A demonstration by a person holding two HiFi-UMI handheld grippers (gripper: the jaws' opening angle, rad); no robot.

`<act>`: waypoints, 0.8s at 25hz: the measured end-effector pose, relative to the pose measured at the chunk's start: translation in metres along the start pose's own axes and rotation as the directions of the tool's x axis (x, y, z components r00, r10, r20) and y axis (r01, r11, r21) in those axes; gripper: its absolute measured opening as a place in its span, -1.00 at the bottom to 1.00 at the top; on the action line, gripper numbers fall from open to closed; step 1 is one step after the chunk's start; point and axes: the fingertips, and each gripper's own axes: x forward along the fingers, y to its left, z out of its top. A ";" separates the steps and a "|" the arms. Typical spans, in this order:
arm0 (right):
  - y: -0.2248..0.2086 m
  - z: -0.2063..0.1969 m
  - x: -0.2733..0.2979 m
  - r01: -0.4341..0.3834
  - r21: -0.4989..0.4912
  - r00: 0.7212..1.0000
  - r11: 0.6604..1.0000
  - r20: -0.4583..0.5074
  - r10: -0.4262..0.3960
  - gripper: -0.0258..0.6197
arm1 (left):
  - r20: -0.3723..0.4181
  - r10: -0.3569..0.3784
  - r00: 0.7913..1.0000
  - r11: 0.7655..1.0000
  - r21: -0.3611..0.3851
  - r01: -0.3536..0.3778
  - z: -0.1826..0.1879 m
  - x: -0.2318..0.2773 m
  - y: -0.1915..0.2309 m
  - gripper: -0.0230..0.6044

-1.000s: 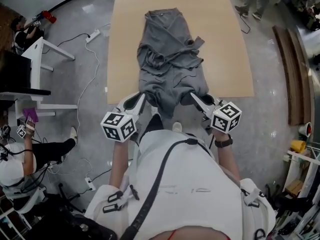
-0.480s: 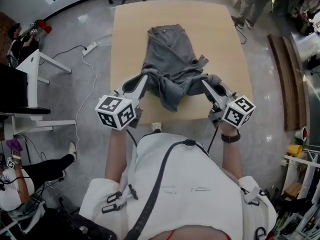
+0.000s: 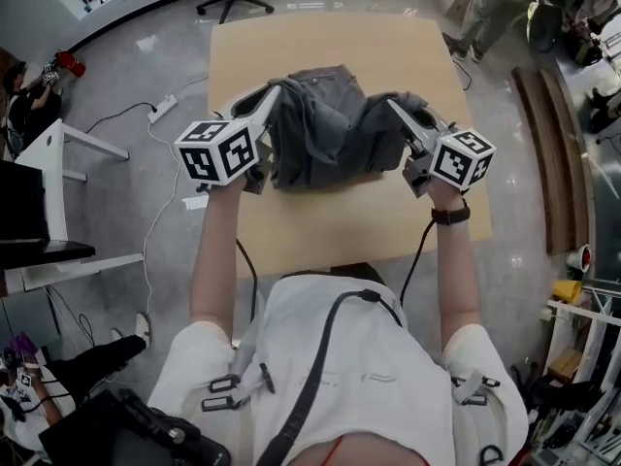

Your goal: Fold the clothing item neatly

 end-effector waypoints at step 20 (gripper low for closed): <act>-0.284 -0.169 0.248 0.130 0.058 0.796 0.990 -0.602 -0.070 0.13 | -0.326 0.416 0.848 0.883 -0.077 -0.463 -0.151 0.170 0.275 -0.41</act>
